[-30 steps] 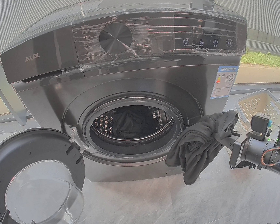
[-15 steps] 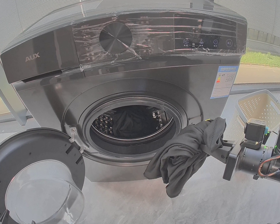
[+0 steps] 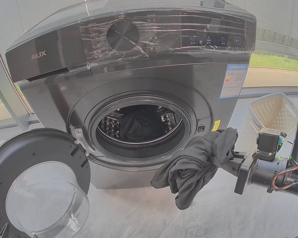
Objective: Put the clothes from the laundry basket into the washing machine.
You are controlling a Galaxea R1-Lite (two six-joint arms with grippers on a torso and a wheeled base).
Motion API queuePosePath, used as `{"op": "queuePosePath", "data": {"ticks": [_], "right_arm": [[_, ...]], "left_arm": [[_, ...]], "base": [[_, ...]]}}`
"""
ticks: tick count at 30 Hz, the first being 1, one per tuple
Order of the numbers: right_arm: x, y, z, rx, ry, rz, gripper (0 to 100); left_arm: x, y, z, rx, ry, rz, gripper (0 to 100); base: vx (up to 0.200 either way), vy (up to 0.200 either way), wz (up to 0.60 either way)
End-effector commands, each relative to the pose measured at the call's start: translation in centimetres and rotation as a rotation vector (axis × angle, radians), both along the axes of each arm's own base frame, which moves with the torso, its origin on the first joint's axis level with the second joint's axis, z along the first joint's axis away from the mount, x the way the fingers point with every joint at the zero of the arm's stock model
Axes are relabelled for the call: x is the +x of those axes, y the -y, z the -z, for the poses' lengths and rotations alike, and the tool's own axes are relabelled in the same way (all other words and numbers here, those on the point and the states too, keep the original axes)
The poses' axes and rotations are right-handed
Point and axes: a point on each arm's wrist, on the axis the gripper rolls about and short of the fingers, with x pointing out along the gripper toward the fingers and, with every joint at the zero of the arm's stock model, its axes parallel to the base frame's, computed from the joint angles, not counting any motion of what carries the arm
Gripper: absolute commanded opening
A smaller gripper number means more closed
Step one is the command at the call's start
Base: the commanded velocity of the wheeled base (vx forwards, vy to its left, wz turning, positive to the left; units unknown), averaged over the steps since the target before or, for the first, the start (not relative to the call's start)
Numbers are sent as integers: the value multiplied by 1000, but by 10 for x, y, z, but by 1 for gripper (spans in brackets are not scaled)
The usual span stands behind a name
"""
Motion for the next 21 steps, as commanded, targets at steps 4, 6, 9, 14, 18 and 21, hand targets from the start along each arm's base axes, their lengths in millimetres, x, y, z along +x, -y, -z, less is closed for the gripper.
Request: {"op": "queuePosePath", "data": {"ticks": [4, 6, 9, 14, 18, 21], "right_arm": [[1, -3, 0, 0, -2, -7, 0], [3, -5, 0, 2, -2, -14, 0], [7, -11, 1, 3, -7, -17, 0], [18, -22, -2, 34, 33, -4, 0], [30, -33, -1, 44, 32, 5, 0], [44, -46, 4, 48, 15, 88, 0]], "left_arm": [[0, 0, 5, -1, 1, -1, 100], [0, 0, 5, -9, 1, -2, 100], [0, 0, 5, 11, 1, -2, 100], [-17, 3, -74, -61, 244, 199, 100], [-2, 6, -80, -67, 103, 330, 100], [24, 9, -85, -84, -38, 432, 100]], "base": [[0, 0, 0], [0, 0, 0], [0, 0, 0], [0, 0, 0], [0, 0, 0], [0, 0, 0]]}}
